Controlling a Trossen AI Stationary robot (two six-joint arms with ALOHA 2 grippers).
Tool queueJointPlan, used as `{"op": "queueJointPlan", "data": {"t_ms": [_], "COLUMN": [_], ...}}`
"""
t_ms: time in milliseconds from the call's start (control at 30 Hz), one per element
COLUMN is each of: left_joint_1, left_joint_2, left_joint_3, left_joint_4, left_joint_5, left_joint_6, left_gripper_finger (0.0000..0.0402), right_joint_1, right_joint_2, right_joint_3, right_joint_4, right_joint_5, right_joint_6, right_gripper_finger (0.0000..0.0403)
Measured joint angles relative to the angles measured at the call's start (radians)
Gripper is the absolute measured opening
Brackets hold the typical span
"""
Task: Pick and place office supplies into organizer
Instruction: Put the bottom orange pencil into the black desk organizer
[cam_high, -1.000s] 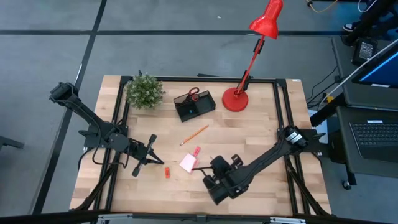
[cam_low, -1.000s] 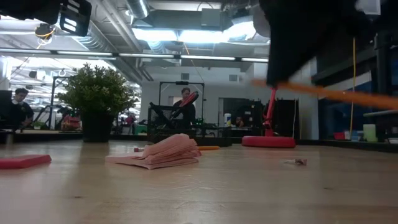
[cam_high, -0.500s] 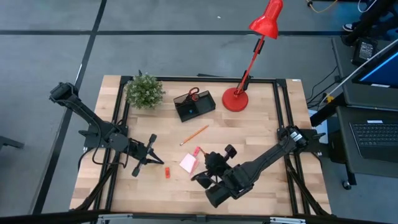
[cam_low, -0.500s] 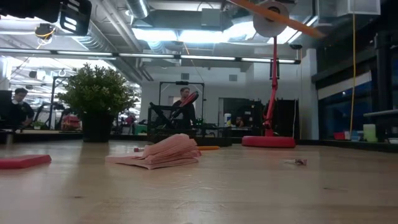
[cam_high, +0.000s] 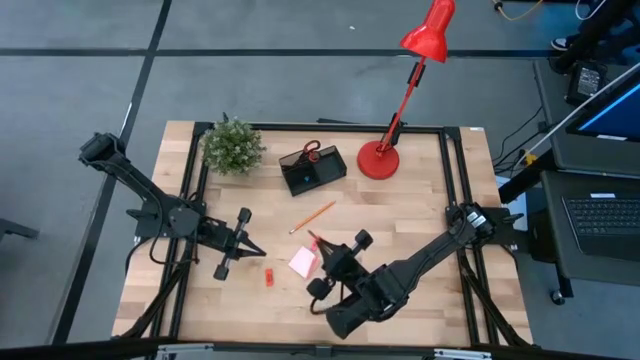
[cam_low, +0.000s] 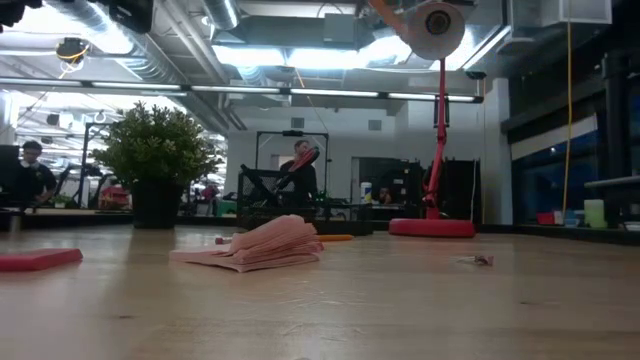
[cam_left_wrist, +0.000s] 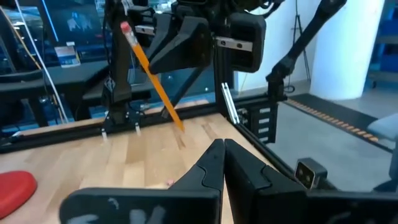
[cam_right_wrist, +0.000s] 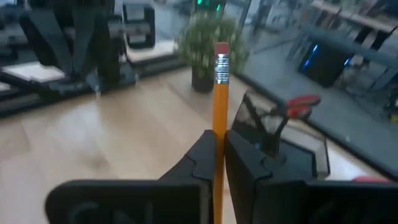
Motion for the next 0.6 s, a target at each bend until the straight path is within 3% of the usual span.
{"op": "queueJointPlan", "data": {"t_ms": [233, 467, 600], "left_joint_1": [0.000, 0.063, 0.134], "left_joint_2": [0.019, 0.132, 0.222], "left_joint_3": [0.000, 0.000, 0.000], "left_joint_4": [0.037, 0.175, 0.290], "left_joint_5": [-0.028, -0.045, 0.022], "left_joint_6": [-0.001, 0.022, 0.003], "left_gripper_finger": [0.0016, 0.0033, 0.0042], "right_joint_1": [0.001, 0.001, -0.004], "right_joint_2": [-0.001, -0.001, -0.001], "right_joint_3": [0.000, 0.000, 0.000], "right_joint_4": [0.119, 0.233, 0.370], "right_joint_5": [0.125, 0.101, 0.058], "right_joint_6": [-0.122, -0.221, -0.366], "right_gripper_finger": [0.0029, 0.0029, 0.0029]}}
